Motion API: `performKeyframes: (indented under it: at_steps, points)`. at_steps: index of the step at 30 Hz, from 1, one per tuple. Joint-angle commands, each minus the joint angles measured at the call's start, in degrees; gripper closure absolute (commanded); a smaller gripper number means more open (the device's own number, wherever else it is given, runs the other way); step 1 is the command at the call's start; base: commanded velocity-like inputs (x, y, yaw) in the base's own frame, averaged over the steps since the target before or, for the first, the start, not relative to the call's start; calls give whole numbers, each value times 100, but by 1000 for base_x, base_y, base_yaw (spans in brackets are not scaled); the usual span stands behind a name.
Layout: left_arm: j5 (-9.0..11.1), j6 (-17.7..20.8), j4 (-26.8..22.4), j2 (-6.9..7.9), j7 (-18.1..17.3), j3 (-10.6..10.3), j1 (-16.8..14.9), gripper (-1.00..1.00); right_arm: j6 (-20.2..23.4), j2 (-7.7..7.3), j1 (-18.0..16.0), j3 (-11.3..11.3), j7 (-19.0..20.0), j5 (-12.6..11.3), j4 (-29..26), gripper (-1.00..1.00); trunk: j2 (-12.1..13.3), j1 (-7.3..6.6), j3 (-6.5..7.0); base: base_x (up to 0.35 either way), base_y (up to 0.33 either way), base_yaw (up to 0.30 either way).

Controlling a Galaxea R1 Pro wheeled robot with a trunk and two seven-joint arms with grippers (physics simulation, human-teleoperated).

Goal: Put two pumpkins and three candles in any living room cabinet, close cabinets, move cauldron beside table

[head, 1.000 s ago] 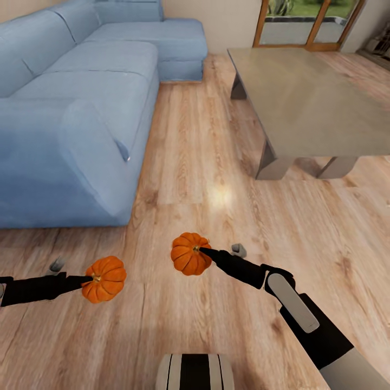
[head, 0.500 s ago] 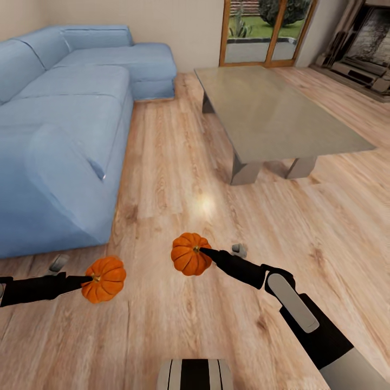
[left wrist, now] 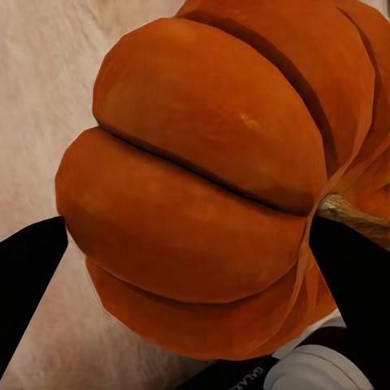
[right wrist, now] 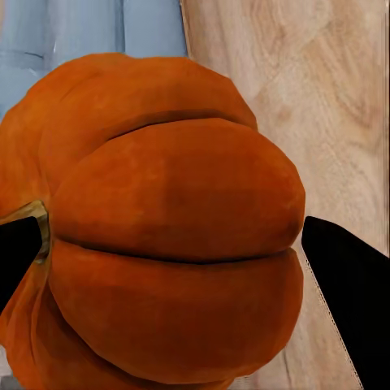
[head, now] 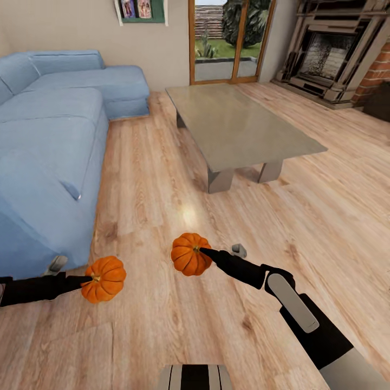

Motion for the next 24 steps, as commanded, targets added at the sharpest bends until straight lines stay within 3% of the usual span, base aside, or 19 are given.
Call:
performKeyframes:
  at_steps: [1, 24]
  points:
    - [64, 43, -2, 5, -10, -7, -3, 100, 10, -3, -5, 6, 9, -33, -1, 100, 0, -4, 22, 0, 0, -280]
    - [71, 37, -3, -4, -10, -16, -3, 100, 10, -3, -5, 6, 9, -33, 9, 100, 30, -63, 595, 0, 0, -280]
